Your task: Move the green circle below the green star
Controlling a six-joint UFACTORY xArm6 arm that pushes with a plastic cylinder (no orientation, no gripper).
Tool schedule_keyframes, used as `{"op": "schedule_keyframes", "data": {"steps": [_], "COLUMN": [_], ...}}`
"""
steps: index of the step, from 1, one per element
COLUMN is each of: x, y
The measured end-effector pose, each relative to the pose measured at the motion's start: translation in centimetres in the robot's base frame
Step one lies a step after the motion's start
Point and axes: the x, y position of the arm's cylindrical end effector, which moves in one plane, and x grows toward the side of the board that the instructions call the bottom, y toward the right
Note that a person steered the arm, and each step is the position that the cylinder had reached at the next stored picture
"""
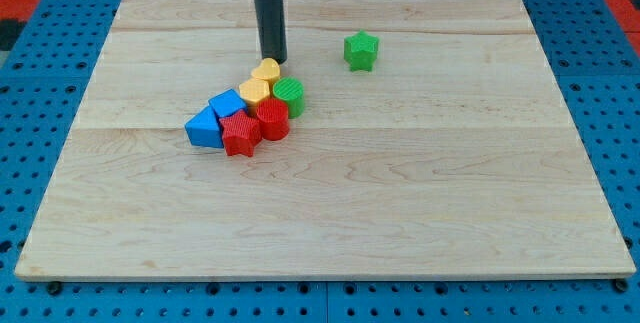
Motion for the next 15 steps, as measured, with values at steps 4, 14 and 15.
{"op": "schedule_keyframes", "data": {"steps": [4,14,15], "x": [5.9,5.0,2.1], "y": [17.2,2.1,0.6]}}
